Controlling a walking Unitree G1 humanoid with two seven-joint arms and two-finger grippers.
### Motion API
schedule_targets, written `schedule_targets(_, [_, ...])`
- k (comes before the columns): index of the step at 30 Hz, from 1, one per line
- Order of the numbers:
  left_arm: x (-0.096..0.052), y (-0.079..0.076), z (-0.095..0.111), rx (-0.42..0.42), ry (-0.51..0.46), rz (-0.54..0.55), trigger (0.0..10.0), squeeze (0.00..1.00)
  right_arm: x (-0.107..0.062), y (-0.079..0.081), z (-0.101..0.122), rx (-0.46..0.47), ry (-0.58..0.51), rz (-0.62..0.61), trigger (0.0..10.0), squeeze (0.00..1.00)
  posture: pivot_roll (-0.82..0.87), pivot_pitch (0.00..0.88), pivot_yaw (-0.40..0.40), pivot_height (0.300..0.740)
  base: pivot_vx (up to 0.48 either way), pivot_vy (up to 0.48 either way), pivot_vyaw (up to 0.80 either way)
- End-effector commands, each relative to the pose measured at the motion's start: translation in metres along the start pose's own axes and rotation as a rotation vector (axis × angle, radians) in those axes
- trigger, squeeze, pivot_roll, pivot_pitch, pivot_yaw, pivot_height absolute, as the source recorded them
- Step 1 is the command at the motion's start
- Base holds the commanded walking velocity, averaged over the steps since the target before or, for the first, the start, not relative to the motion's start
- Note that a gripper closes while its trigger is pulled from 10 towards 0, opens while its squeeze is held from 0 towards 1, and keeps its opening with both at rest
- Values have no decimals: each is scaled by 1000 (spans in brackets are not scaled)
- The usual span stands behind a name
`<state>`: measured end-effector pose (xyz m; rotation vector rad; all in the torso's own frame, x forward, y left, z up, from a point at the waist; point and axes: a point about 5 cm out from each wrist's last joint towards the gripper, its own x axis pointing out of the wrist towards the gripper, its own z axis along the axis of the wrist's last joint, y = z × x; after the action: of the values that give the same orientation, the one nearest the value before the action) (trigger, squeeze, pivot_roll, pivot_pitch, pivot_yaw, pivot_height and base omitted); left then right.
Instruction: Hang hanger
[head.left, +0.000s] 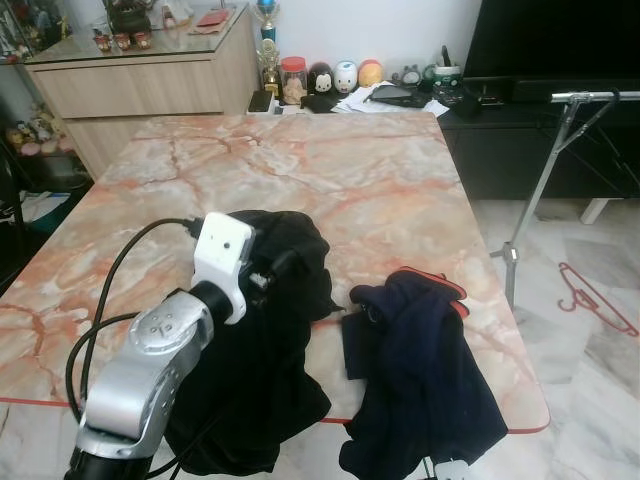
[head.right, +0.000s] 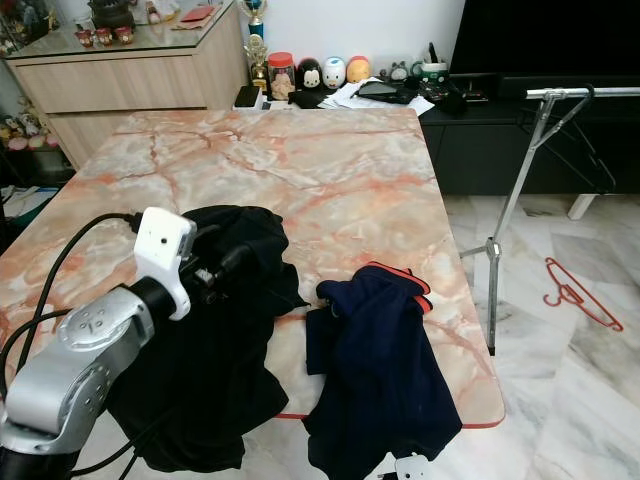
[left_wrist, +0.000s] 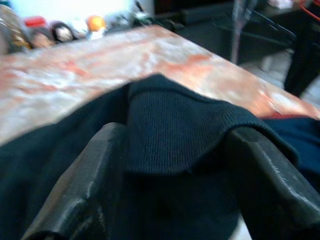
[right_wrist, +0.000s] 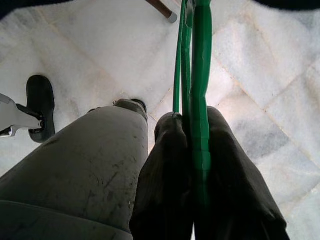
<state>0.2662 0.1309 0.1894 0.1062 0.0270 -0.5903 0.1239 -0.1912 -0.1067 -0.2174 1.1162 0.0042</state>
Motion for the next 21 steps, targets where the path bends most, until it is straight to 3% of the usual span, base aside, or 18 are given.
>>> schedule_targets(1, [-6,-4,2,24,8,-50,10000,1000,0,1,2,3,-8,3,10000,0,32,0,33,740,0,0,0])
schedule_targets(6, [-15,-1,1,36,24,-80,10000,1000,0,0,2,-1,-7,3,10000,0,37,0,29,740,0,0,0])
schedule_targets(9, [-23,13,3,11,-3,5,10000,1000,0,-1,2,-6,-7,5,10000,0,36,0,25,740,0,0,0])
schedule_targets(13, [-25,19,6,-21,-46,86,10000,1000,0,-1,1,-7,-7,4,10000,0,40,0,20,740,0,0,0])
schedule_targets(14, [-26,20,4,-34,-58,126,10000,0,0,-2,1,-8,-7,4,10000,0,42,0,19,740,0,0,0])
schedule_targets(17, [-26,18,-4,-106,-92,223,10000,0,0,-2,1,-5,-6,1,10000,0,35,0,19,740,0,0,0])
schedule_targets(21, [-23,10,-8,-171,-123,261,10000,0,0,-3,1,3,-5,-3,10000,0,29,0,15,740,0,0,0])
